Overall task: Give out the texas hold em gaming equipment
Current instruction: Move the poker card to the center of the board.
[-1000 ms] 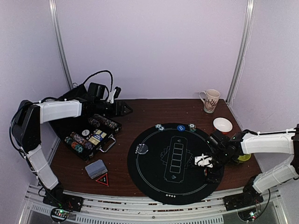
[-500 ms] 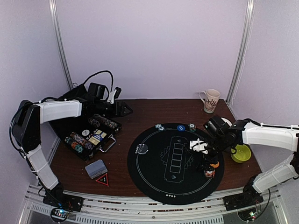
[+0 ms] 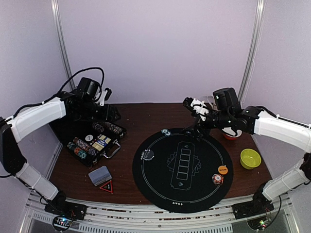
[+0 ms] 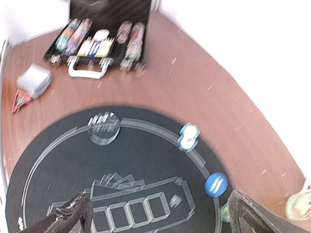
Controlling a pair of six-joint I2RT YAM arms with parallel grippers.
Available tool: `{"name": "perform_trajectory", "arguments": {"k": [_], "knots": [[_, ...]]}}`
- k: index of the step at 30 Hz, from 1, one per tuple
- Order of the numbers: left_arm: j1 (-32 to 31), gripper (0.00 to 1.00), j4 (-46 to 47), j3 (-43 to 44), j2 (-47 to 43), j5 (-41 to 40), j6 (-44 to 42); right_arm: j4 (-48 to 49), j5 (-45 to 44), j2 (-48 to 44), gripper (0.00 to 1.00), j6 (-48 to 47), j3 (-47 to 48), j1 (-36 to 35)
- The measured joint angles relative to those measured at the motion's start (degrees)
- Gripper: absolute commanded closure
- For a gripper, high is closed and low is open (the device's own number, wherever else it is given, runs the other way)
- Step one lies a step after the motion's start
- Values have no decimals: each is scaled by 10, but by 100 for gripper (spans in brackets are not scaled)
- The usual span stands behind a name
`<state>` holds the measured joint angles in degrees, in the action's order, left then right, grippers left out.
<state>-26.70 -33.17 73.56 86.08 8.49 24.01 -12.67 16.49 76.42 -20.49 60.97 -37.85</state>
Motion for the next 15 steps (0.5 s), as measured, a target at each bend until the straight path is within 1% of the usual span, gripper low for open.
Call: {"name": "perform_trajectory", "arguments": {"k": [2,4,6,8,10,12,15], "knots": [[-19,22,-52,12,-33,-31,0,14,-7,8,0,3,16,0],[-49,22,-109,30,-46,-57,1,21,-9,12,0,6,19,0],[-89,21,-175,50,-37,-75,3,20,-8,15,0,5,19,0],[-135,20,-250,74,-8,-84,6,23,-7,14,0,1,15,0],[-174,3,-302,83,21,-79,7,31,-4,9,0,-7,2,0],[-203,2,-345,74,42,-57,8,47,2,1,0,-15,-24,0],[-210,2,-388,54,47,-42,15,77,17,-6,0,-18,-67,0]]}}
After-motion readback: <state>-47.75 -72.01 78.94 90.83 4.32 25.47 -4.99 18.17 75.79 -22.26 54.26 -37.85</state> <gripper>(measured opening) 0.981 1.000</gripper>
